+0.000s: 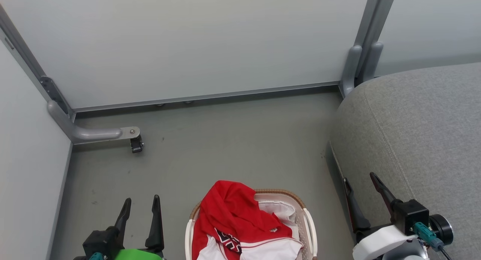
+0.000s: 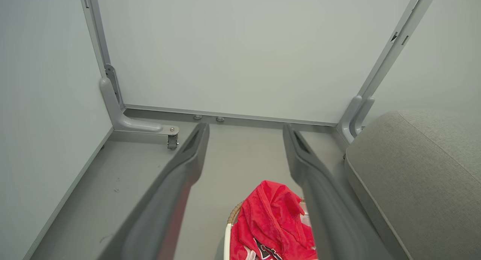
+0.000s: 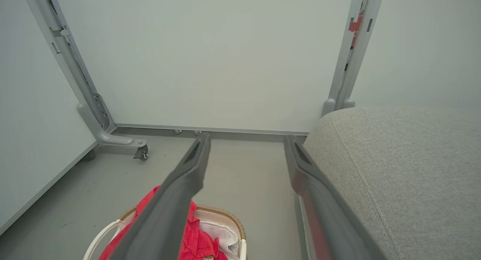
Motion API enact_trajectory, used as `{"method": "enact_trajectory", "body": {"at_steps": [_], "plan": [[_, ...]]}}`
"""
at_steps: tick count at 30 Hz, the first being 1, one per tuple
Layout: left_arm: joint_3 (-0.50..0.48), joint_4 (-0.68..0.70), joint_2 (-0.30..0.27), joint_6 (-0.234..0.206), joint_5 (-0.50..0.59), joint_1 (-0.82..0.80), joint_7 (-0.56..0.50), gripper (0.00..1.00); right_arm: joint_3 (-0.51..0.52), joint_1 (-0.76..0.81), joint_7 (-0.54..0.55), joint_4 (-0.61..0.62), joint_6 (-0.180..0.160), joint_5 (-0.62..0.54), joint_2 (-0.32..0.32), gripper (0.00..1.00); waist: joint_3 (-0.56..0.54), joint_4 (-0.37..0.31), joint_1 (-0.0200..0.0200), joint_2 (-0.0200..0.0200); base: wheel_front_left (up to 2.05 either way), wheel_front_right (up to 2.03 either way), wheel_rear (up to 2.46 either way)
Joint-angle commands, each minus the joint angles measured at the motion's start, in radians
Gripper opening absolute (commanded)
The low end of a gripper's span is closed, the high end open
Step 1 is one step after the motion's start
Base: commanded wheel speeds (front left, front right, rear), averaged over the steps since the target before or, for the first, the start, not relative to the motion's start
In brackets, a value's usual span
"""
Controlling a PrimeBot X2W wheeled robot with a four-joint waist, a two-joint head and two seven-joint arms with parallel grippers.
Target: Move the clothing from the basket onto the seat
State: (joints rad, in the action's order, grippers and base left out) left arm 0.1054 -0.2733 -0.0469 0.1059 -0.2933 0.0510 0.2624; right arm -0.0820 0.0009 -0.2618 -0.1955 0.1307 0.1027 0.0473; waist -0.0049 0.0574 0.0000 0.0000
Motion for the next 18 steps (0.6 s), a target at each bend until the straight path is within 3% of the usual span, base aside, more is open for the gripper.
{"method": "enact_trajectory", "body": {"at_steps": [1,18], "plan": [[0.001,-0.003,-0.006,0.003,0.005,0.013,0.004,1.0,0.0,0.013,-0.005,0.0,0.0,-0.003,0.006,1.0,0.001,0.0,0.0,0.0,0.0,0.0,0.0],[0.008,-0.002,-0.006,0.006,-0.001,0.005,0.004,1.0,0.007,0.006,-0.005,0.018,0.0,-0.004,0.006,1.0,0.02,-0.002,0.0,0.0,0.0,0.0,0.0]]}}
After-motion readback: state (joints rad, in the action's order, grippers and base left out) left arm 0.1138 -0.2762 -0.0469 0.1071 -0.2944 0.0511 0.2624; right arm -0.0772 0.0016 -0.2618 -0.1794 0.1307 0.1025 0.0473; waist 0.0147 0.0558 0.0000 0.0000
